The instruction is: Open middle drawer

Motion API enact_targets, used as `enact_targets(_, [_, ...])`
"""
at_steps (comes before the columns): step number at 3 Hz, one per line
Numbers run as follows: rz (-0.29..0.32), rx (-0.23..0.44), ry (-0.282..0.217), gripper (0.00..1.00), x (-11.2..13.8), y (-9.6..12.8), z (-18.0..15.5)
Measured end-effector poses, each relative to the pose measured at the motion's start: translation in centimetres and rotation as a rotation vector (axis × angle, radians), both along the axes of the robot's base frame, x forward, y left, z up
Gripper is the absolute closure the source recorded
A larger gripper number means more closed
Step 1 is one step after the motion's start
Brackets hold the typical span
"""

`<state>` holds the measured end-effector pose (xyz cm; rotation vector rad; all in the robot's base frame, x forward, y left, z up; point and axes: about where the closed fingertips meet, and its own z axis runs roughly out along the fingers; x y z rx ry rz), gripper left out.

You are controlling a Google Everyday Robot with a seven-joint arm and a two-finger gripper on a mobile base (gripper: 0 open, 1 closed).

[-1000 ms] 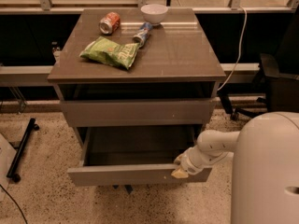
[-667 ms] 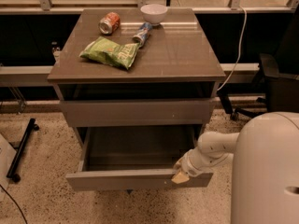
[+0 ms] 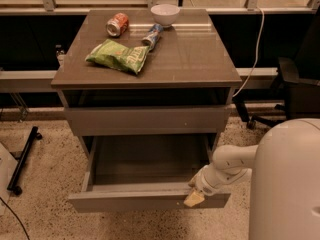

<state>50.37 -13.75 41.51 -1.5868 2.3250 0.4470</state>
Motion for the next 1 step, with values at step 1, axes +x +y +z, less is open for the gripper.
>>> enact_targets(1, [0.001, 0.000, 0.002, 0.00, -0.07, 0.08, -0.08])
